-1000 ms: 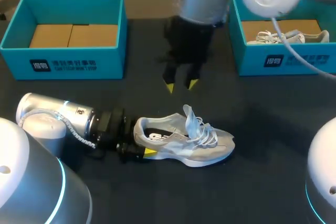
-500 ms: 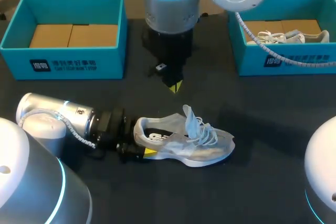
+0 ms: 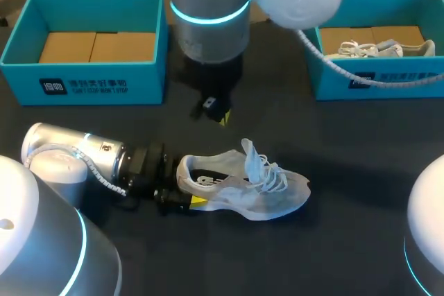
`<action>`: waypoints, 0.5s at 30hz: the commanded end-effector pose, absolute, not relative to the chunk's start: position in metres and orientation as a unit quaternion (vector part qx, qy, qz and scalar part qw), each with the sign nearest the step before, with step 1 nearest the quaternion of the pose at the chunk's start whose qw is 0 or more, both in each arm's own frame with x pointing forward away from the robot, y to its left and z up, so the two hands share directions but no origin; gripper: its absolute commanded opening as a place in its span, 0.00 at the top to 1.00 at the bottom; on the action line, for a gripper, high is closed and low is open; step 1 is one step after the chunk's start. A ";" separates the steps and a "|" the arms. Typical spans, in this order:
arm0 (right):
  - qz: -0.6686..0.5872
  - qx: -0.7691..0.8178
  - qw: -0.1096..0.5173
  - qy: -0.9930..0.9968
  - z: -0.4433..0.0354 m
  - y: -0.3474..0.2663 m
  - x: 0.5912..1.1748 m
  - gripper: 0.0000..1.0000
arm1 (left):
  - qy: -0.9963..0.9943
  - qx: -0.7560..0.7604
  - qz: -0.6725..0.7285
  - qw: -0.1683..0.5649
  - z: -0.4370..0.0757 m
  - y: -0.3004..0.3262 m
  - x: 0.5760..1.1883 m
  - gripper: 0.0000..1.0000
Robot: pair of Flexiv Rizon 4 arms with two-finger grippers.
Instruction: Take the shoe out of the shoebox, open the shoe tongue, remove and reinsert the insole, then place the shoe into the shoebox
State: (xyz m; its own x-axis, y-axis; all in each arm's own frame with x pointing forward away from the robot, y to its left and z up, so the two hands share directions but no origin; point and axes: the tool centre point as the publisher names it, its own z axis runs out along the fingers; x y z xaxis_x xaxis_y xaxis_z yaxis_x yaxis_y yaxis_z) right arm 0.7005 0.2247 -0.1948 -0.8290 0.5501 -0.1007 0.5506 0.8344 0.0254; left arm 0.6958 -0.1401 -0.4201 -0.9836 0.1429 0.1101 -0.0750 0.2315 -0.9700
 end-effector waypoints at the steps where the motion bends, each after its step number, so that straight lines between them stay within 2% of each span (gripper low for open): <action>1: 0.023 0.196 0.074 0.978 -0.199 0.232 0.693 1.00 | -0.781 -0.022 0.618 0.089 -0.422 -0.141 0.696 1.00; 8: 0.063 0.114 0.052 0.990 -0.230 0.229 0.689 1.00 | -0.781 -0.022 0.618 0.089 -0.422 -0.141 0.696 1.00; 15: 0.063 0.114 0.052 0.990 -0.230 0.229 0.689 1.00 | -0.781 -0.022 0.618 0.089 -0.422 -0.141 0.696 1.00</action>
State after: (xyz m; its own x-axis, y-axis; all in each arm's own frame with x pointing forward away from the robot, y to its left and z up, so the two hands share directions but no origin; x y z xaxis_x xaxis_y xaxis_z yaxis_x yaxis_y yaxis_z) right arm 0.6889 0.2367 -0.2294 -0.9674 0.2353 -0.0935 0.2269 0.9696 0.0918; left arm 0.6958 -0.1400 -0.4202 -0.9836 0.1428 0.1102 -0.0750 0.2316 -0.9699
